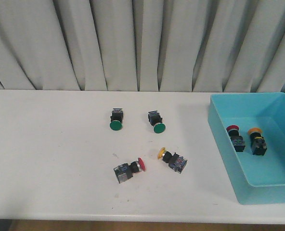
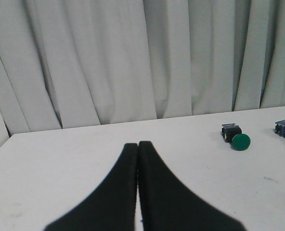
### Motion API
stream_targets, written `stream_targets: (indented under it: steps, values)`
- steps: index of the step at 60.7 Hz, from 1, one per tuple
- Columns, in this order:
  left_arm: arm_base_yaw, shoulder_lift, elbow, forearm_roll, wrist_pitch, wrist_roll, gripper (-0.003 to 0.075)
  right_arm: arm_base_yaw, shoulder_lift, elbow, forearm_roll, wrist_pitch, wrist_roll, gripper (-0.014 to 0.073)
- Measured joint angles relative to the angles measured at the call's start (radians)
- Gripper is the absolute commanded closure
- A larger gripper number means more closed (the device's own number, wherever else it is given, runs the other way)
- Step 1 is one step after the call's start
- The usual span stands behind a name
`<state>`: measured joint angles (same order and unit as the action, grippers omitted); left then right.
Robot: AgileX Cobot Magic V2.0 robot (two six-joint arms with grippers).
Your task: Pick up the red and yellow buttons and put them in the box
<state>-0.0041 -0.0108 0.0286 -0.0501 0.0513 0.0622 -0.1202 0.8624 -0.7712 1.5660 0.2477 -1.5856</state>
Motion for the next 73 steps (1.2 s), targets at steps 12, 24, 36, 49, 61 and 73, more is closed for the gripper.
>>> stream_targets:
  steps: [12, 24, 36, 49, 61, 73]
  values:
    - [0.0, 0.0, 0.0, 0.0, 0.0, 0.0, 0.0726, 0.0, 0.0, 0.0, 0.0, 0.0, 0.0, 0.0601]
    - [0.0, 0.0, 0.0, 0.0, 0.0, 0.0, 0.0726, 0.0, 0.0, 0.0, 0.0, 0.002, 0.0, 0.0601]
    - [0.0, 0.0, 0.0, 0.0, 0.0, 0.0, 0.0726, 0.0, -0.017, 0.0, -0.158, 0.0, 0.036, 0.0601]
    - [0.0, 0.0, 0.0, 0.0, 0.0, 0.0, 0.0726, 0.0, -0.074, 0.0, -0.691, 0.058, 0.542, 0.0601]
    - [0.0, 0.0, 0.0, 0.0, 0.0, 0.0, 0.0726, 0.0, -0.119, 0.015, -1.137, 0.055, 1.14, 0.0601]
    - [0.0, 0.0, 0.0, 0.0, 0.0, 0.0, 0.0726, 0.0, -0.218, 0.21, -1.413, -0.134, 1.505, 0.0601]
